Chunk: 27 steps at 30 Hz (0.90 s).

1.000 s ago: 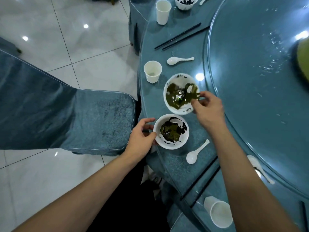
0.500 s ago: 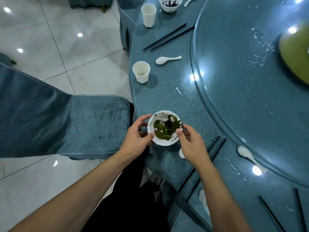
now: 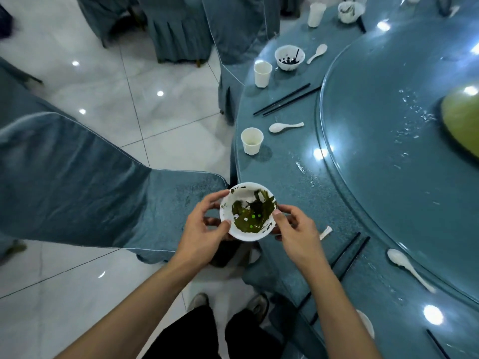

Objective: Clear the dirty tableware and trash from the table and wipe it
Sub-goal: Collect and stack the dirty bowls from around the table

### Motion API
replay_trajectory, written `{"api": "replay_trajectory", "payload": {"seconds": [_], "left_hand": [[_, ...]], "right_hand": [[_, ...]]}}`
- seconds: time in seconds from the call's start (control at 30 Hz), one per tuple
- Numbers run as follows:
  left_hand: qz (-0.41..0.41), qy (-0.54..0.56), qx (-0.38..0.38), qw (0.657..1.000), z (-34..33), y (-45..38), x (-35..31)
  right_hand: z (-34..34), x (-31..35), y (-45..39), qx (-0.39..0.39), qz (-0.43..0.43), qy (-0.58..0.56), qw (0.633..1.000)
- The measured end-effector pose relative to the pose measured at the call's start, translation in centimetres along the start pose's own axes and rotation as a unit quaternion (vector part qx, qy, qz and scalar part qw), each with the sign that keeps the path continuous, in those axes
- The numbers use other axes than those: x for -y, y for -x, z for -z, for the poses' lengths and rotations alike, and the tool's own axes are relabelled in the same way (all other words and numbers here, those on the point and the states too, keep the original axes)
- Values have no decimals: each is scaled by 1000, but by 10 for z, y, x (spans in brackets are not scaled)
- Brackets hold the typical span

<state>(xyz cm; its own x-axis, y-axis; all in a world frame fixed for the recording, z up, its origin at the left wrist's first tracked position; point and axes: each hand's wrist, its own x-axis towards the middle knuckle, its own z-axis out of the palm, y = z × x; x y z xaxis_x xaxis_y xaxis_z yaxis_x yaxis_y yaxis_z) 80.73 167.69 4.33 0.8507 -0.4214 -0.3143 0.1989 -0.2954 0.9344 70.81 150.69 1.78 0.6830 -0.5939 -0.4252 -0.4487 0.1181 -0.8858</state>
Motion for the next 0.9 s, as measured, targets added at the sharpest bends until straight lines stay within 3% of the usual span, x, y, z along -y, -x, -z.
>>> {"api": "replay_trajectory", "payload": {"seconds": [0.27, 0.53, 0.9], "left_hand": [[-21, -23, -37, 999, 113, 51, -31], [-28, 28, -74, 996, 280, 112, -15], [-56, 38, -203, 977, 464, 158, 18]], "right_hand": [[-91, 54, 54, 45, 69, 23, 996], [-243, 88, 140, 88, 98, 60, 990], [-433, 115, 214, 167, 135, 36, 976]]}}
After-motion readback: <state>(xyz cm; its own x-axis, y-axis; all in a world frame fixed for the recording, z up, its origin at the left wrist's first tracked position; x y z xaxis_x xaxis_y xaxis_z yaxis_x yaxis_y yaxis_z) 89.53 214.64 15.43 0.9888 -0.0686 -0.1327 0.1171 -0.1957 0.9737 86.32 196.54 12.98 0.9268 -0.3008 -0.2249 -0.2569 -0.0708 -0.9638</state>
